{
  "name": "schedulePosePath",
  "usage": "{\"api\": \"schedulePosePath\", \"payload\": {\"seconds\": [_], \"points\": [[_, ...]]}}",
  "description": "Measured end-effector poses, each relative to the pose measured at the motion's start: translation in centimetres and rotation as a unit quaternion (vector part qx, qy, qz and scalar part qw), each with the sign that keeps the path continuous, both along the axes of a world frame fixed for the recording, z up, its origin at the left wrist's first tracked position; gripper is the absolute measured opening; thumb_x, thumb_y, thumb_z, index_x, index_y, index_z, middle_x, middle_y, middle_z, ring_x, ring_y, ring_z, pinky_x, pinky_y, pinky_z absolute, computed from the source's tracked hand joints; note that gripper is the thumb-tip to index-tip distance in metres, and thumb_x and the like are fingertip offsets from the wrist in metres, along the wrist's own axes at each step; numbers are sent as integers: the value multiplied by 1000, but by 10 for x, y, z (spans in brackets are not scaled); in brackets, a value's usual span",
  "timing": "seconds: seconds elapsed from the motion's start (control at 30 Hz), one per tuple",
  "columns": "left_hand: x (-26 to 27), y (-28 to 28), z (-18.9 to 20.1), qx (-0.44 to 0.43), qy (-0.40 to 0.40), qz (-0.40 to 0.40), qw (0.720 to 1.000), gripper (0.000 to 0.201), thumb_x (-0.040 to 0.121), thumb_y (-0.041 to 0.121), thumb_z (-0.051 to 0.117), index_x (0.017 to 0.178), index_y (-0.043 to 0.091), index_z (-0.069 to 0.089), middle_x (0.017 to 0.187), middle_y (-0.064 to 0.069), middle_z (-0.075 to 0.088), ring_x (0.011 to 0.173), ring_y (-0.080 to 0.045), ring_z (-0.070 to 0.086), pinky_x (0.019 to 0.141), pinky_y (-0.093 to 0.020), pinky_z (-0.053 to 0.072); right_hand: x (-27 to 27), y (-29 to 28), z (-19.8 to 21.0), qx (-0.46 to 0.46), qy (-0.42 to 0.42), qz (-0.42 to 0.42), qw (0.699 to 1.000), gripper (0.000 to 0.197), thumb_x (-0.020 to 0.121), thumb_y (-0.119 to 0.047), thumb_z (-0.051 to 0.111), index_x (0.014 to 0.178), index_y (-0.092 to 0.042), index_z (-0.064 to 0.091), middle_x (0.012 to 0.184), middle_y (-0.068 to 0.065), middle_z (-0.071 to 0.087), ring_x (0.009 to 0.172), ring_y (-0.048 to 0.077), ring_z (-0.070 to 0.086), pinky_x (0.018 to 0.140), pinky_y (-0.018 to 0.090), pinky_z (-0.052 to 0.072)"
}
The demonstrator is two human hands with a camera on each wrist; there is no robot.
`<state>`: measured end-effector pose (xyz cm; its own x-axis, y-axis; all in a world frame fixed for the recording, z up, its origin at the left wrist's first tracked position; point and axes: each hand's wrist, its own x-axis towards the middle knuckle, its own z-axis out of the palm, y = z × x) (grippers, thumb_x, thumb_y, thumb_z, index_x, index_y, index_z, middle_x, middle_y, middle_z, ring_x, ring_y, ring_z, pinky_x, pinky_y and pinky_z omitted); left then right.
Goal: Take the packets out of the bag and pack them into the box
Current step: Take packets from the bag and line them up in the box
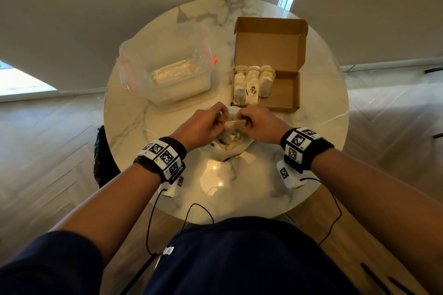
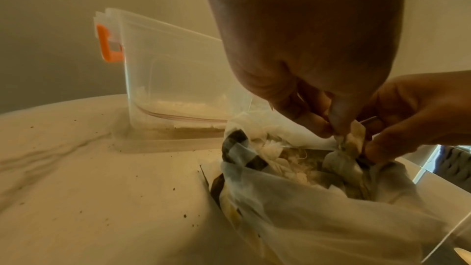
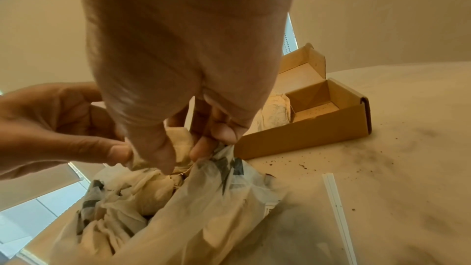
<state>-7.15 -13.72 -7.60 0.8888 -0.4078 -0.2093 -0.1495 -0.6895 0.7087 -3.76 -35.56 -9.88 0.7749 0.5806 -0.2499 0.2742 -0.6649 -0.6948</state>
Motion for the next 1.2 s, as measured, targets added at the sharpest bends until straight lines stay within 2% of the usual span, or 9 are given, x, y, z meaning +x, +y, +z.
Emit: {"api": "schedulePosePath", "payload": {"seconds": [0.1,0.2,0.37,0.5,0.67,0.8,0.93,1.1,1.2], "points": [[3,-2,1,-24,-13,4,1000,25,92,18,65,113,20,52,98,5,68,86,-10,64,77,-23,53,-4,2,1,-14,4,14,1000,19,85,-31,77,96,-18,68,81,-7,61,72,7,53,59,16,35],[7,-6,-1,-26,-29,30,999,22,92,21,66,110,20,54,96,7,66,85,-6,61,74,-16,49,-5,2,-3,-24,-21,10,999,22,90,-37,70,91,-16,66,77,-2,63,69,14,55,59,25,38],[2,-7,-33,86,-8,-7,996,7,92,17,61,99,17,60,93,2,60,86,-19,60,74,-28,46,-5,1,-11,-22,-26,-33,999,29,99,-28,58,73,-21,49,64,-10,47,64,16,48,63,28,31],[-9,-7,-60,164,-8,-49,985,29,85,23,70,112,16,64,115,-4,56,101,-21,54,86,-34,48,-4,5,-8,-28,-38,-22,999,42,102,-34,53,63,-32,37,68,-8,40,63,10,38,62,27,22],[-6,-12,-65,175,-45,-45,983,26,91,27,63,115,18,66,114,-6,57,103,-24,55,86,-32,46,-5,2,-11,-8,-25,-40,999,29,102,-32,52,76,-19,51,71,-6,50,67,13,46,63,28,28],[2,-10,-54,127,-53,-1,990,26,98,29,56,118,14,63,114,-6,59,103,-22,55,89,-30,42,-4,-2,-14,0,-9,-70,997,16,101,-34,51,91,-23,56,77,-5,59,69,14,53,62,28,34],[7,-5,-37,63,-95,56,992,15,98,29,56,102,16,62,94,0,61,84,-15,55,74,-25,42,-1,-5,-15,7,-12,-79,997,22,102,-34,51,102,-14,61,86,1,65,75,17,58,63,26,38],[2,2,-34,65,-49,-46,996,11,86,30,68,87,20,64,86,6,61,75,-11,55,69,-26,48,0,-4,-16,7,-12,-92,996,19,102,-33,52,104,-15,60,77,-6,60,66,5,52,57,18,34],[-2,2,-44,81,-36,-58,994,22,89,37,68,77,19,70,75,8,63,67,-9,55,65,-20,42,-1,-3,-17,1,-9,-93,996,19,101,-32,54,103,-15,61,78,-2,63,67,11,55,57,21,36]]}}
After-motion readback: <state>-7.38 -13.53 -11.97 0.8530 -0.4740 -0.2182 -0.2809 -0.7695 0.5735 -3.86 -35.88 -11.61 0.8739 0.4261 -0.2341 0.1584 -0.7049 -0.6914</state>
